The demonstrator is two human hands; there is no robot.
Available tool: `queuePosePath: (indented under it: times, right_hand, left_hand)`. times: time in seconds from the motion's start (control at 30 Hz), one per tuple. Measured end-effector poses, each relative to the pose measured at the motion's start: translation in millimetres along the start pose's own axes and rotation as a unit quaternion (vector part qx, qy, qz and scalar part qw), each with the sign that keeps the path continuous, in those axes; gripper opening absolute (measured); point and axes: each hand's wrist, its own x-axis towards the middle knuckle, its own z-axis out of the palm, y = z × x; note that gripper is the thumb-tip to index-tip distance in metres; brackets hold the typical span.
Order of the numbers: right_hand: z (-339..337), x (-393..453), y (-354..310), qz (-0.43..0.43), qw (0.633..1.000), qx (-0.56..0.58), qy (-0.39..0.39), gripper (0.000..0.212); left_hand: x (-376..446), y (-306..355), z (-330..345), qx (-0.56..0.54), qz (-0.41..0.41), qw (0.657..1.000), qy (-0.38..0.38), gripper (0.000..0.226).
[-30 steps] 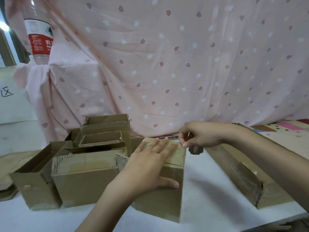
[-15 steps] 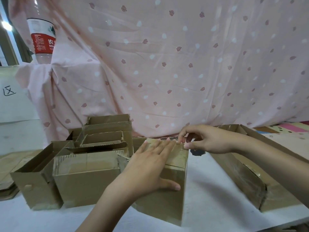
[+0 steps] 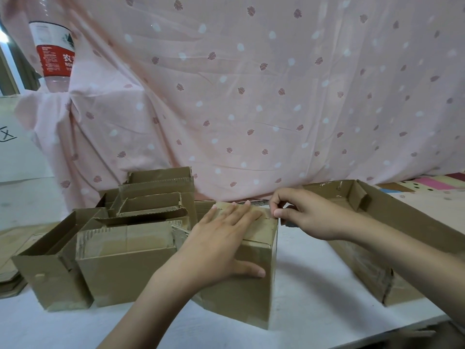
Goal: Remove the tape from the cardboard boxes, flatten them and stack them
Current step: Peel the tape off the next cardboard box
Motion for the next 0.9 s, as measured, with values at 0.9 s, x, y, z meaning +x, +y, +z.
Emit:
queuePosePath:
  times: [0.9]
  right_hand:
    - [5.2, -16.7, 5.8, -0.063, 0.973, 0.209, 0.069, 0.021]
  left_hand:
    - [2.9, -5.3, -1.5, 0.016, -0.005, 0.999, -0.048, 0.109]
